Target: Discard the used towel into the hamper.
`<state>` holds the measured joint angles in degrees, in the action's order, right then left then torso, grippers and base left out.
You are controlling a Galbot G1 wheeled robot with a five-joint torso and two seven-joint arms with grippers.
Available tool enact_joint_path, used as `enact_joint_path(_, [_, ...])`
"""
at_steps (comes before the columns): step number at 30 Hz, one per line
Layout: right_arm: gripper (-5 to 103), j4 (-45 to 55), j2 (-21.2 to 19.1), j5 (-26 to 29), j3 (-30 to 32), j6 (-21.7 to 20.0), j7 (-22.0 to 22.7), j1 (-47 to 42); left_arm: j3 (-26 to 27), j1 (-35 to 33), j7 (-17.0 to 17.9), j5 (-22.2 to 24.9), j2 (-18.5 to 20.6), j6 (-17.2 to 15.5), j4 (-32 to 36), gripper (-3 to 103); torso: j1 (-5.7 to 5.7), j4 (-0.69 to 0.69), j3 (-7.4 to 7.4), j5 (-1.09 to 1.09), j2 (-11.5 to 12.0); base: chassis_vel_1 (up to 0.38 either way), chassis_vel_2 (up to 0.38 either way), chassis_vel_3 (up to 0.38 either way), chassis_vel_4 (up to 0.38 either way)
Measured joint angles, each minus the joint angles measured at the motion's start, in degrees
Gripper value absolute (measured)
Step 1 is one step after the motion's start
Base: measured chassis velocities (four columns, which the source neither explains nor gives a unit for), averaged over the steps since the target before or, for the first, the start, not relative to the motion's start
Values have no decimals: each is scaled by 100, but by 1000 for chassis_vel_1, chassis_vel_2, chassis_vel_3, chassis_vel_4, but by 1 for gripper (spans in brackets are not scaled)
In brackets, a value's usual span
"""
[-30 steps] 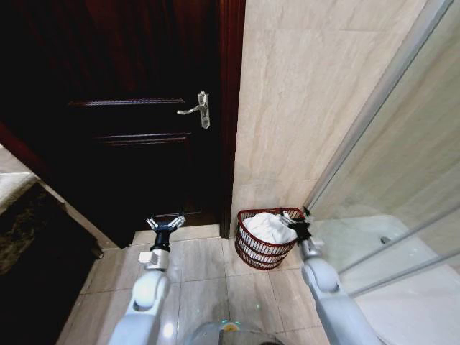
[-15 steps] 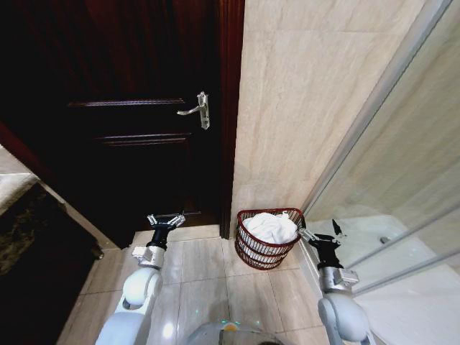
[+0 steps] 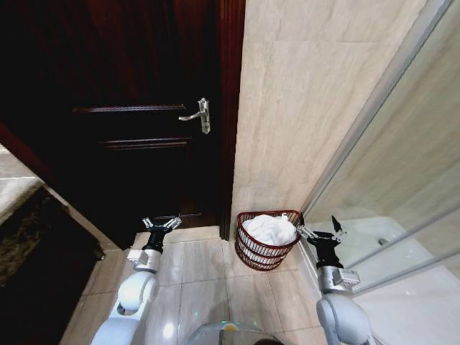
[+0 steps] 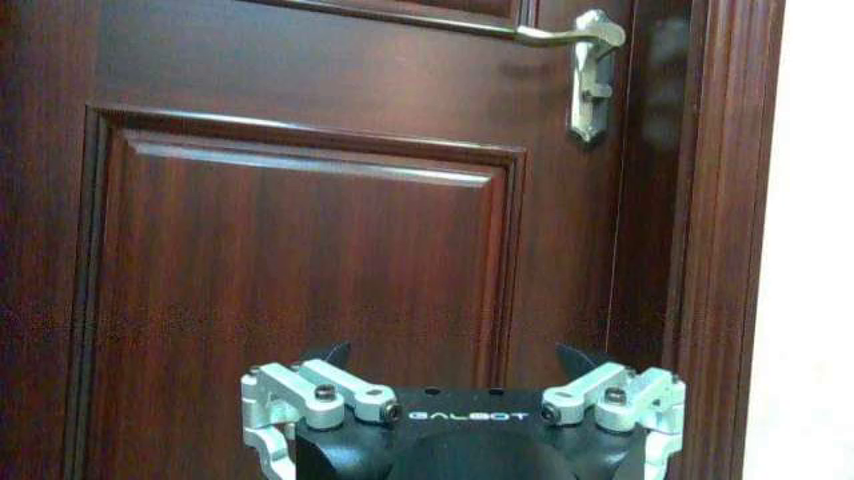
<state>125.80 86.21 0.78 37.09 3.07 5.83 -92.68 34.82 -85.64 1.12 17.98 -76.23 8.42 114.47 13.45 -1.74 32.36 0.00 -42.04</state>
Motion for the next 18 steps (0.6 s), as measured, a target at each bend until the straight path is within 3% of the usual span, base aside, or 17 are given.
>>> enact_joint_path(18, [100, 33, -60, 67, 79, -10, 81, -54, 19, -22, 131, 30, -85, -31, 98, 100, 209, 1, 287, 0, -497, 0, 0, 0, 0])
